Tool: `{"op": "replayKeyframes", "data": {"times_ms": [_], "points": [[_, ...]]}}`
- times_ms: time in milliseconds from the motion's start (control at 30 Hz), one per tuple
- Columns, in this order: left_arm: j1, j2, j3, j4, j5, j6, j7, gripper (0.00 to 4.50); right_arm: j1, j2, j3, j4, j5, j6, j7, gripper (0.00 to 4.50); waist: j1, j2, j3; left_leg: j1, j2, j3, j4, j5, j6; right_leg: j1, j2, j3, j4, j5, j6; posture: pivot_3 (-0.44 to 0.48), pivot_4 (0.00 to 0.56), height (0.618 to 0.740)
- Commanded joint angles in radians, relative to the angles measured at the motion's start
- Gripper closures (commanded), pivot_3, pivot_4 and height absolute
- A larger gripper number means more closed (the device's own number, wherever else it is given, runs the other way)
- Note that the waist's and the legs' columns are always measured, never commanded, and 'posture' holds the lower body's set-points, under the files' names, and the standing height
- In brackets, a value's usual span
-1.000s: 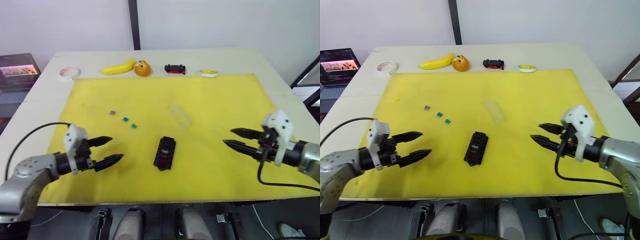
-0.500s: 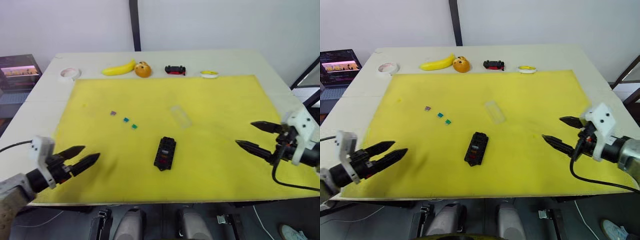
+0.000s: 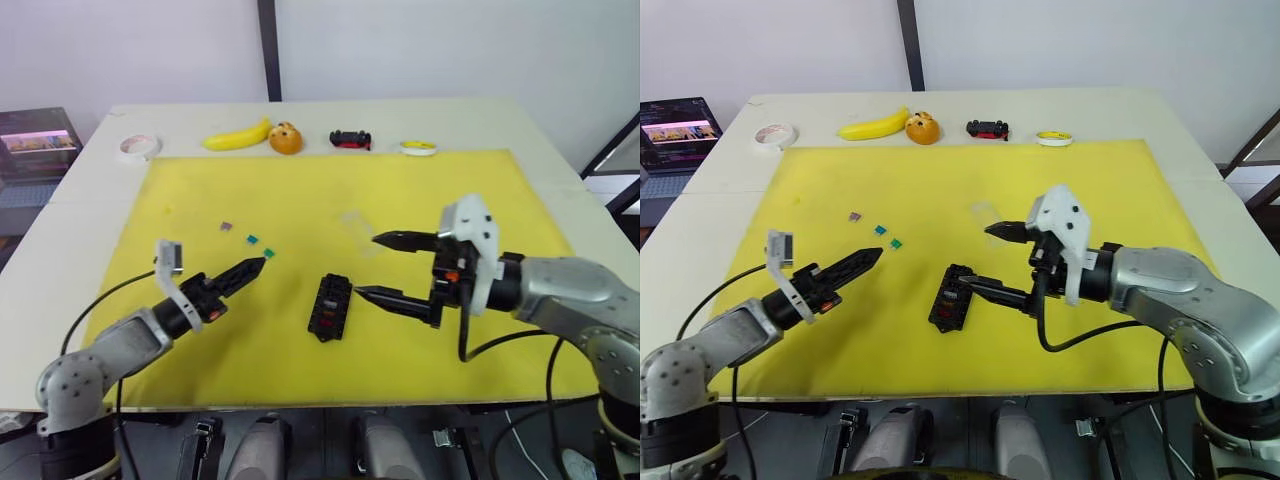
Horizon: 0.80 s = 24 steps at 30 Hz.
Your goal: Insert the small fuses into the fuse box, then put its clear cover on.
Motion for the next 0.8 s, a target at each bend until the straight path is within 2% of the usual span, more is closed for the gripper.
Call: {"op": "replayKeyframes", "data": {"times_ms": [33,233,267,400,800], "points": [[-0.02,-0.024,-0.023,0.026,-0.052,-0.029,0.069,0.0,-0.041,0.007,0.051,0.015,-0.047,-0.024,-0.016,0.01,0.0,0.0,0.0,0.0,0.0,0.0,0.0,0.0,0.0,0.0,0.0,0.0,0.0,0.0,0.0,0.0,0.15,0.74],[-0.049,-0.059,-0.033,0.087,-0.05,-0.079,0.136,0.0,-0.091,0.028,0.128,0.043,-0.097,-0.039,-0.018,0.01,-0.001,0.0,0.0,0.0,0.0,0.0,0.0,0.0,-0.001,-0.001,0.001,0.0,0.0,0.0,0.0,0.0,0.15,0.74],[-0.02,0.023,-0.147,0.082,-0.1,-0.243,0.135,0.0,-0.095,0.031,0.134,0.046,-0.104,-0.041,-0.018,0.01,-0.002,0.0,0.0,0.0,0.0,0.0,0.0,0.0,-0.001,-0.001,0.001,0.0,0.0,0.0,0.0,0.0,0.15,0.74],[-0.04,-0.019,-0.111,0.103,-0.063,-0.176,0.141,0.0,-0.102,0.041,0.147,0.056,-0.126,-0.047,-0.02,0.01,0.0,0.0,0.0,-0.002,-0.001,0.0,0.0,0.001,-0.001,-0.003,0.0,0.0,0.0,0.0,0.0,0.0,0.15,0.74],[-0.054,-0.039,-0.118,0.117,-0.045,-0.187,0.149,0.0,-0.091,0.038,0.155,0.062,-0.167,-0.054,-0.009,0.01,0.001,0.0,0.0,-0.005,-0.001,0.0,0.0,0.001,-0.002,-0.004,0.0,-0.001,0.0,0.0,0.0,0.0,0.15,0.74]]}}
